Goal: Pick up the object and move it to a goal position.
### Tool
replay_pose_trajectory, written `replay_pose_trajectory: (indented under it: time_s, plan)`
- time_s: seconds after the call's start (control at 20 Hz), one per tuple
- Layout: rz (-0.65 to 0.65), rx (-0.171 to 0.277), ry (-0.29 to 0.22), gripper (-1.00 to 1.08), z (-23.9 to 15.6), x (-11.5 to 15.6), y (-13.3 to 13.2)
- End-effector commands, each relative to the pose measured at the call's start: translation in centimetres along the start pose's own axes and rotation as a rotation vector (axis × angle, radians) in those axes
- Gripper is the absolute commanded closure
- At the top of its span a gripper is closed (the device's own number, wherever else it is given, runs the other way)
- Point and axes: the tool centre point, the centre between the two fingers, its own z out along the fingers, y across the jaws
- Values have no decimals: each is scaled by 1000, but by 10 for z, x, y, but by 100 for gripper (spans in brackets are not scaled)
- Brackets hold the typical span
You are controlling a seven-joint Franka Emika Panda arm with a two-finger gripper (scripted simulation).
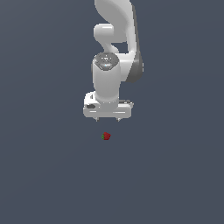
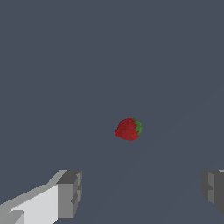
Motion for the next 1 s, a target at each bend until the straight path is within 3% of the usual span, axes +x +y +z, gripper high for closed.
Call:
replay_pose_trajectory:
  time_s: [0.0, 0.5, 0.95]
  plan:
    - [0, 0, 0, -92, 0, 0, 0]
    - [-33, -20, 47, -92, -18, 14, -9]
    - [-46, -21, 45, -92, -16, 14, -9]
